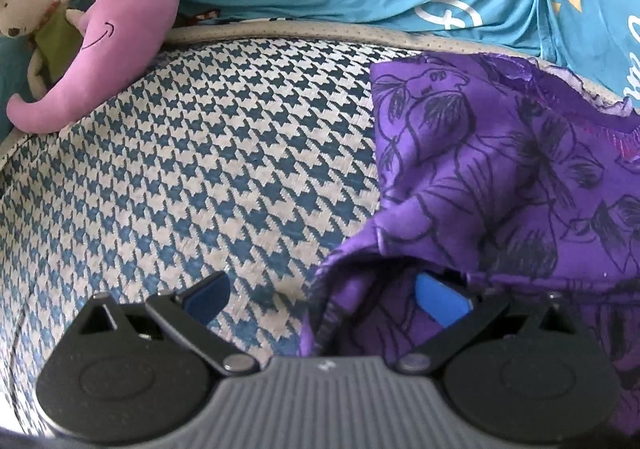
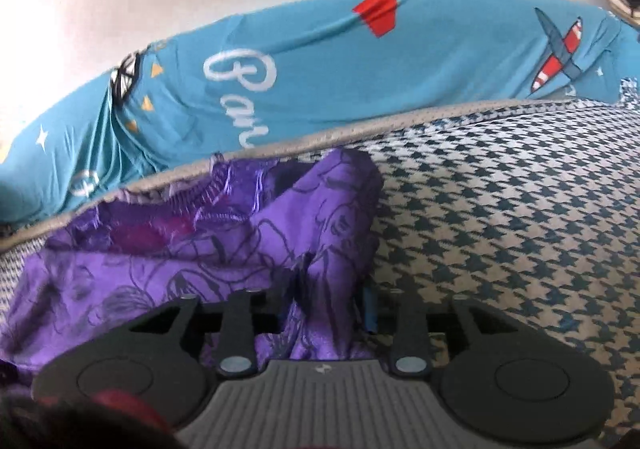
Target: Fold clothes
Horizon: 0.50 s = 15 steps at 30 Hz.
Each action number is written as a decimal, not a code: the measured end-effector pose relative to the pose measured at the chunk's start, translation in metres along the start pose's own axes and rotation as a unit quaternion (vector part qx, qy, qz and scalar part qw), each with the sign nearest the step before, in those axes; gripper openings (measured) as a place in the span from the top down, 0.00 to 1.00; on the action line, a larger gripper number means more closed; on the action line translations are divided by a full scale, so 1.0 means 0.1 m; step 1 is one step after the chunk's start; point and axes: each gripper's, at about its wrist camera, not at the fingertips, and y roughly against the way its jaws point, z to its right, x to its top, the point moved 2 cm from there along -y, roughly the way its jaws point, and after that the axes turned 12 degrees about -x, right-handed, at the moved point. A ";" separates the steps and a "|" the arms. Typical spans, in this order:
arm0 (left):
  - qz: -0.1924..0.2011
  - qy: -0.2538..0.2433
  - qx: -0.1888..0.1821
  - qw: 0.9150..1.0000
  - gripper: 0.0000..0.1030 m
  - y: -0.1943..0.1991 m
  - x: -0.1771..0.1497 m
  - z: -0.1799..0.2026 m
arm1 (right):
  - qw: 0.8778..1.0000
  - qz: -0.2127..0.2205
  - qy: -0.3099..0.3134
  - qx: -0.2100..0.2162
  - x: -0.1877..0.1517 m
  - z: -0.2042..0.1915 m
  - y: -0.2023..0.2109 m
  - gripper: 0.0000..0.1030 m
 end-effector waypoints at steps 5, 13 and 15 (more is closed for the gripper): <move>0.008 -0.011 -0.032 0.999 0.00 0.11 -0.10 0.04 | 0.999 -0.021 -0.009 0.029 0.01 0.09 0.18 0.60; 0.023 -0.045 -0.075 0.996 0.00 0.29 -0.31 0.09 | 0.998 -0.027 0.011 0.061 -0.08 0.29 0.48 0.60; 0.031 -0.050 -0.081 0.995 0.00 0.33 -0.33 0.09 | 0.998 -0.033 0.017 0.059 -0.13 0.33 0.51 0.59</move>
